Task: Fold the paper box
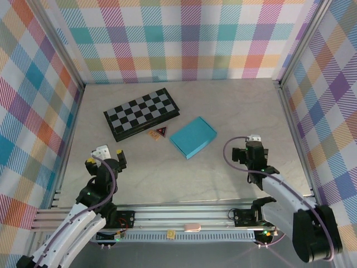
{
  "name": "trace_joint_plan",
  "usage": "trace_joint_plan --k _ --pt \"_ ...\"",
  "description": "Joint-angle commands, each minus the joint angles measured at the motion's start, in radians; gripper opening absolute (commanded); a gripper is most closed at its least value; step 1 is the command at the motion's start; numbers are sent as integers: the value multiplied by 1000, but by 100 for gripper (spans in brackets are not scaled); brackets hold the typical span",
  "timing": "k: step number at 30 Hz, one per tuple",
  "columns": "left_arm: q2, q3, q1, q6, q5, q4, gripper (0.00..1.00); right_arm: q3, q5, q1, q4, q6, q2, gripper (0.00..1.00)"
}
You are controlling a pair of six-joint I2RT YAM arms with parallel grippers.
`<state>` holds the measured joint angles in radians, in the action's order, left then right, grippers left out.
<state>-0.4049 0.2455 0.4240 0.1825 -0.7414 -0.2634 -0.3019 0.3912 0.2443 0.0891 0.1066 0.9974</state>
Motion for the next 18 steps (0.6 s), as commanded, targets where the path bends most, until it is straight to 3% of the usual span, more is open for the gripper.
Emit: trace_joint_plan --k 1,8,13,18 --pt "-83 -42 -105 -45 125 190 100 -27 -101 -28 266 -53 97 99" --pt "-549 34 -363 -120 471 556 100 -114 -238 -113 492 -84 339 99" --pt "-820 87 -418 -133 555 834 100 -122 -321 -175 619 -128 423 99" --pt "-960 134 -454 -127 657 958 100 -72 -371 -238 775 -78 509 99"
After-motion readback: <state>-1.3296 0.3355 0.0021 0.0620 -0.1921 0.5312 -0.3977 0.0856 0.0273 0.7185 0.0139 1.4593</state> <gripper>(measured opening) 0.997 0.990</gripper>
